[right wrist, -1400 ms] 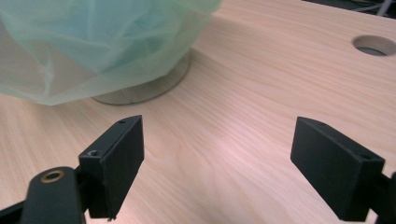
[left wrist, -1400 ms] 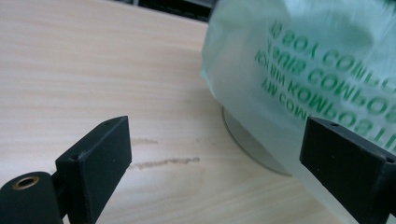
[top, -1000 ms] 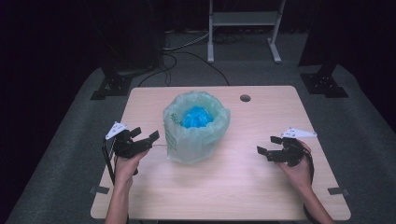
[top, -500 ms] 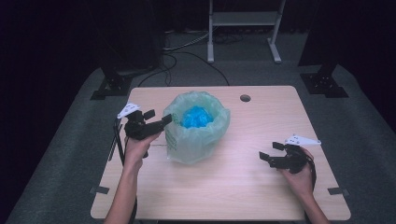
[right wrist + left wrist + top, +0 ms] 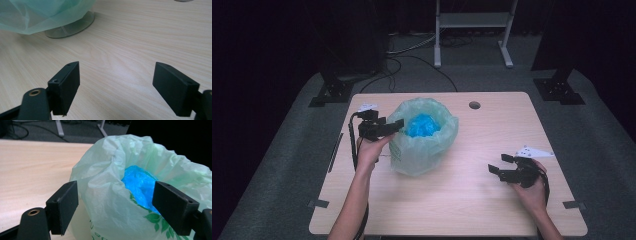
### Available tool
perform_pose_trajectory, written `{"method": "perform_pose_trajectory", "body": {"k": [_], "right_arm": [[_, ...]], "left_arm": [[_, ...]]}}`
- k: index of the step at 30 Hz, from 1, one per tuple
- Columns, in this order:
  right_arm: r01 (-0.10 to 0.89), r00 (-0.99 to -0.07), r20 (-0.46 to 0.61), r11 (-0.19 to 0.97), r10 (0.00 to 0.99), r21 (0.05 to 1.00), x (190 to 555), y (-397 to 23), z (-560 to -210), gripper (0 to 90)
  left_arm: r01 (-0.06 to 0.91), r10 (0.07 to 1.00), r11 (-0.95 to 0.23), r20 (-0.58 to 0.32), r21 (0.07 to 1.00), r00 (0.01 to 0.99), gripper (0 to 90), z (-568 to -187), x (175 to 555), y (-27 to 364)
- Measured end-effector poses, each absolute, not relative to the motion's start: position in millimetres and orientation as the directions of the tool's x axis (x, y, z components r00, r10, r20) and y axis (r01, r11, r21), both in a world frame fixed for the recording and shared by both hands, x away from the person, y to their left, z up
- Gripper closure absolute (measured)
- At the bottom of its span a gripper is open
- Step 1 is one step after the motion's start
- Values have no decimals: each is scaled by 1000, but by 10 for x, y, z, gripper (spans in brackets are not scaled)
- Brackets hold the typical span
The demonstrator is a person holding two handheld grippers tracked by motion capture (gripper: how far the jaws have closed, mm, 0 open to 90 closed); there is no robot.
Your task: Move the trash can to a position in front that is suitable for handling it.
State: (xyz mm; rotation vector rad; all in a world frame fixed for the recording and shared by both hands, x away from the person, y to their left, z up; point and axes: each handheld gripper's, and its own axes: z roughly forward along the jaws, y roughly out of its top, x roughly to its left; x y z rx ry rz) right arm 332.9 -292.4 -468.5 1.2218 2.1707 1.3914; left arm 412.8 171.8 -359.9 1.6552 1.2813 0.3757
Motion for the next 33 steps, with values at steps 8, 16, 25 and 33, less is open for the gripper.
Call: {"method": "perform_pose_trajectory", "body": {"k": [8,16,25,33], "right_arm": [[492,-612,176,197,771,848,3320,-2855,-4693,217],[491,-620,175,205,765,847,3314,-2824,-4714,220],[496,-635,178,219,752,840,3314,-2762,-4713,220],[486,-653,183,222,734,845,3384,-2697,-4517,220]], "left_arm": [[554,845,21,-311,832,436,452,-3659,4147,1710],[458,857,31,-259,888,445,766,-3564,4049,1714],[403,820,53,-270,914,504,900,-3518,3938,1718],[411,713,151,-387,899,584,900,-3659,3875,1770]]}}
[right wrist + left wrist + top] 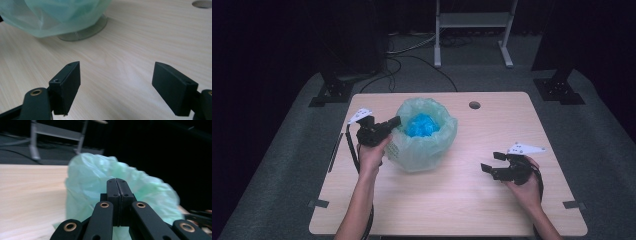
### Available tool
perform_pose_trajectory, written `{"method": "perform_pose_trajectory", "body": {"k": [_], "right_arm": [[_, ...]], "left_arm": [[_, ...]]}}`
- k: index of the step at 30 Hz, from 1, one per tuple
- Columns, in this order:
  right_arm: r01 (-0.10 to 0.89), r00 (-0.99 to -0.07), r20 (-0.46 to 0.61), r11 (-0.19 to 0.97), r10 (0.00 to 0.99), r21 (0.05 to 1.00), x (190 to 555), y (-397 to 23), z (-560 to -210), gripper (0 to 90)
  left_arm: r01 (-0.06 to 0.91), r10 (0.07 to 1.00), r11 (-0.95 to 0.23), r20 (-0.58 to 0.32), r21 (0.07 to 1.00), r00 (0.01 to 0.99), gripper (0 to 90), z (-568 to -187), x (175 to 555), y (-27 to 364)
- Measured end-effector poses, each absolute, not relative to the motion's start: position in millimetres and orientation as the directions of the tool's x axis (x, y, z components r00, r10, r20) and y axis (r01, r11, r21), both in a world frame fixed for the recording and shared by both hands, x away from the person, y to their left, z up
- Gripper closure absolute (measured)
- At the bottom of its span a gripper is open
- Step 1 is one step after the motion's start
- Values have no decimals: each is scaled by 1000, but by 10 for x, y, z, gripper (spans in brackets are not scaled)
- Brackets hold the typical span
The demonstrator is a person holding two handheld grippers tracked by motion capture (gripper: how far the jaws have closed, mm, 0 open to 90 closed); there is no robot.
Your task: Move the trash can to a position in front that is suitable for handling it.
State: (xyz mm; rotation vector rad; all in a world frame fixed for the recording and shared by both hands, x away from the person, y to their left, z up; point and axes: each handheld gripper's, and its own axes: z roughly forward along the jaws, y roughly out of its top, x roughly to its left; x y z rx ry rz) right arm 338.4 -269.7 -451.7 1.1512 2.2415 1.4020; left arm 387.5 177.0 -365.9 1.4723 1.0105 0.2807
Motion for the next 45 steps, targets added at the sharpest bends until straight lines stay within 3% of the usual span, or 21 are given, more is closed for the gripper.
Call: {"method": "perform_pose_trajectory", "body": {"k": [10,18,30,36,45], "right_arm": [[453,-699,177,238,693,859,3602,-2397,-3938,220],[445,-717,224,186,660,876,3827,-2049,-3507,220],[532,-631,232,195,740,824,4157,-1588,-3309,237],[598,-580,271,175,768,782,4268,-1489,-3394,292],[614,-571,301,154,764,774,4274,-1428,-3420,530]], "left_arm": [[397,607,232,-451,888,654,900,-3767,3743,1809],[394,605,256,-464,883,647,900,-3782,3713,1829],[388,591,250,-457,887,665,900,-3767,3677,1803],[397,581,259,-470,881,664,900,-3780,3675,1812],[404,547,265,-482,875,684,900,-3778,3664,1767]]}}
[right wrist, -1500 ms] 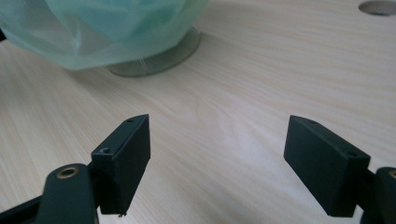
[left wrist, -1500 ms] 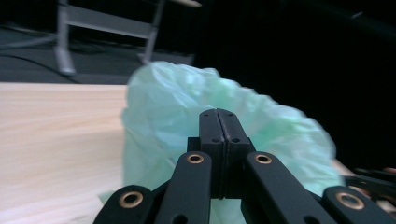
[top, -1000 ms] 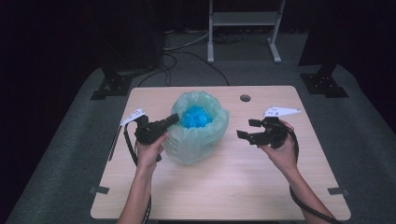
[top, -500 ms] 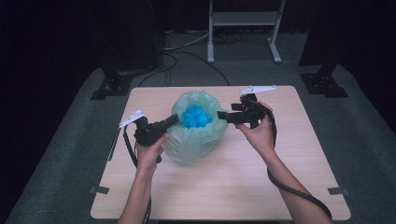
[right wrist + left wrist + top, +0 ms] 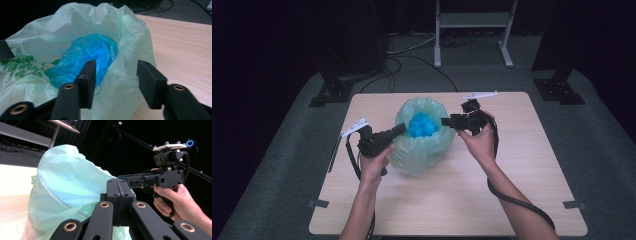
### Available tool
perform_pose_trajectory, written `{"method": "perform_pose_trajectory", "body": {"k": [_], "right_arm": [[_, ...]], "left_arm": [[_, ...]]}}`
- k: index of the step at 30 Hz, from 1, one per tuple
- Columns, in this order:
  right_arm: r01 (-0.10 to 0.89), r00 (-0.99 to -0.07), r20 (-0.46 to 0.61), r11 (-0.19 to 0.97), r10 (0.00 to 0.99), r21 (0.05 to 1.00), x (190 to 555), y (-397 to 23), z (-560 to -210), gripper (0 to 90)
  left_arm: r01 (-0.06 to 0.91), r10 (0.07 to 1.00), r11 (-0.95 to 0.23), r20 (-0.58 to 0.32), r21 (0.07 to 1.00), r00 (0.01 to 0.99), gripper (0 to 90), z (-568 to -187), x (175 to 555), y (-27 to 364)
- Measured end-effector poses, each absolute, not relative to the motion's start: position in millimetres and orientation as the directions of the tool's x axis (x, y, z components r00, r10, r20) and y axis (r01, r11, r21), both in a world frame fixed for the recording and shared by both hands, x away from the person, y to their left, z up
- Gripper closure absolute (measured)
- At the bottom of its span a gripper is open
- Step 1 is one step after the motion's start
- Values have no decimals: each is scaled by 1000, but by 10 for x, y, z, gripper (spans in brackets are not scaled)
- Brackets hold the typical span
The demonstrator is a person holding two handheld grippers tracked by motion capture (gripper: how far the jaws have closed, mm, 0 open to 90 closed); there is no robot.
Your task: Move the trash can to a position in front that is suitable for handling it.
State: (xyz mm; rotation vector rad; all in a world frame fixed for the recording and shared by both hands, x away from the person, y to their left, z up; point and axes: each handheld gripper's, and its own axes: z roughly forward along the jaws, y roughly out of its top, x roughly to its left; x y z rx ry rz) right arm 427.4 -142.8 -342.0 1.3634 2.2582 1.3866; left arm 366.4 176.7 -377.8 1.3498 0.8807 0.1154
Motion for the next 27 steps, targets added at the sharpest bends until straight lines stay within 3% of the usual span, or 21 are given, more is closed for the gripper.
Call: {"method": "perform_pose_trajectory", "body": {"k": [12,20,27], "right_arm": [[624,-547,308,134,778,770,4284,-1410,-3431,750],[584,-530,261,124,807,802,4237,-1387,-3403,859],[547,-536,218,139,815,826,4230,-1325,-3341,897]], "left_arm": [[420,493,307,-520,854,697,900,-3796,3676,1808],[439,454,334,-551,834,700,900,-3829,3694,1822],[446,431,342,-559,827,708,900,-3845,3711,1839]]}}
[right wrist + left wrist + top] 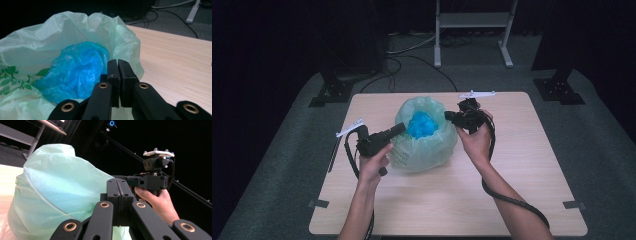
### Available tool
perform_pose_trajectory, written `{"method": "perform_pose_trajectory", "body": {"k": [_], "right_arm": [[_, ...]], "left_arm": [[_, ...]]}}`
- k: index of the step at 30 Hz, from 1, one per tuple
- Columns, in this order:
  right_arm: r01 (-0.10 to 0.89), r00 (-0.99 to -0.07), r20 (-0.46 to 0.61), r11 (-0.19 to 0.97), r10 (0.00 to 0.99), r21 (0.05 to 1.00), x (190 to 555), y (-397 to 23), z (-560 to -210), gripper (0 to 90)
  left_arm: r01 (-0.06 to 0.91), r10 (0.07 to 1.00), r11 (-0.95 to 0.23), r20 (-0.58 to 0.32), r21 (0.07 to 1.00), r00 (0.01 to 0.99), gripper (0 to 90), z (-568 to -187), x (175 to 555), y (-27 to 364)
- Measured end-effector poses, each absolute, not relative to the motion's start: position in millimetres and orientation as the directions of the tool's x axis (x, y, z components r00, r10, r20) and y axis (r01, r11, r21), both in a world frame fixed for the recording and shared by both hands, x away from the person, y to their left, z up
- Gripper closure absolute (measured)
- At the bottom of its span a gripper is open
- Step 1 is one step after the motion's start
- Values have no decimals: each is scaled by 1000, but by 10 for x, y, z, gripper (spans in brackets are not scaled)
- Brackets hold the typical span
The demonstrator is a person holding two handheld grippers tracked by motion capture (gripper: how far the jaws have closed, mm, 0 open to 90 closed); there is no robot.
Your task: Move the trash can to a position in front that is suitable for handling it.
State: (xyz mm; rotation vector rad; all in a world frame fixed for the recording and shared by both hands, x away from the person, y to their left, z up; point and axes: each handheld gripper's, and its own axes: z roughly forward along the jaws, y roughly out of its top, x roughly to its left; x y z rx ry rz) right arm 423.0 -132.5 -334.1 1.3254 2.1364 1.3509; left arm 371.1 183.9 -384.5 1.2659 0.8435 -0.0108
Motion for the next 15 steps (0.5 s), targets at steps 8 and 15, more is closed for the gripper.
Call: {"method": "perform_pose_trajectory", "body": {"k": [8,15], "right_arm": [[538,-576,217,165,788,827,4204,-1223,-3239,900],[528,-658,244,206,712,824,4176,-1089,-3196,900]], "left_arm": [[450,436,326,-555,831,708,900,-3885,3735,1784],[457,438,282,-537,844,721,900,-3906,3736,1681]]}}
